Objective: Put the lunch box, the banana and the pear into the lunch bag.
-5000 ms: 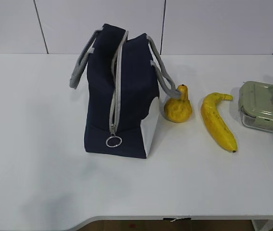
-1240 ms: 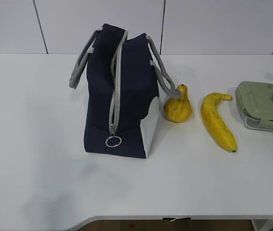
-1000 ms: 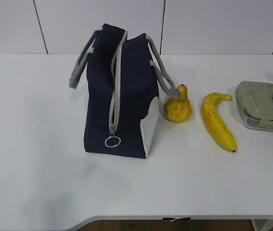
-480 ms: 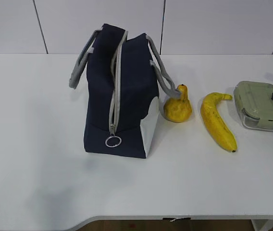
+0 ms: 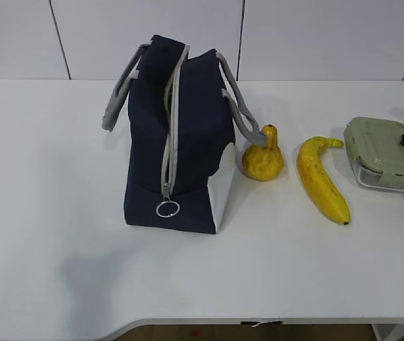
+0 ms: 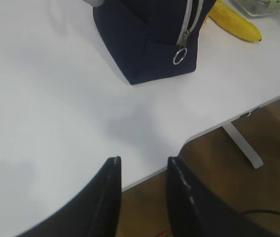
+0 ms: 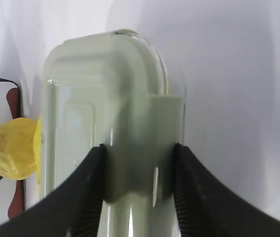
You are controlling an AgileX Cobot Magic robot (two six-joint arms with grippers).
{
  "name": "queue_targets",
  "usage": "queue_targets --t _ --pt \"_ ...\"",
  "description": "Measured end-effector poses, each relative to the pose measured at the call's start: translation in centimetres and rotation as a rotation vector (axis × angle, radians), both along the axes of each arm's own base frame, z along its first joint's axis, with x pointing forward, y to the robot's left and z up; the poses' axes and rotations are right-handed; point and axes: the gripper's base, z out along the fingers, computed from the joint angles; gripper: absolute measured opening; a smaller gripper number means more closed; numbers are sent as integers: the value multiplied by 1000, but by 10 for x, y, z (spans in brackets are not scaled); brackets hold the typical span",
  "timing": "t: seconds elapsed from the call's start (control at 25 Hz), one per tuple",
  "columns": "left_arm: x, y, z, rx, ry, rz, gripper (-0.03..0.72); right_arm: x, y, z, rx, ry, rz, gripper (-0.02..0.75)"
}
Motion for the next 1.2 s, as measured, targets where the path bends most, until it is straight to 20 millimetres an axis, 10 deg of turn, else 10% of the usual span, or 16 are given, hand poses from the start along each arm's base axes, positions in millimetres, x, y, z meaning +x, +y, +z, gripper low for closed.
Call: queue_targets --t 1.2 --pt "127 -24 18 -119 145 93 374 0 3 13 54 -14 -18 309"
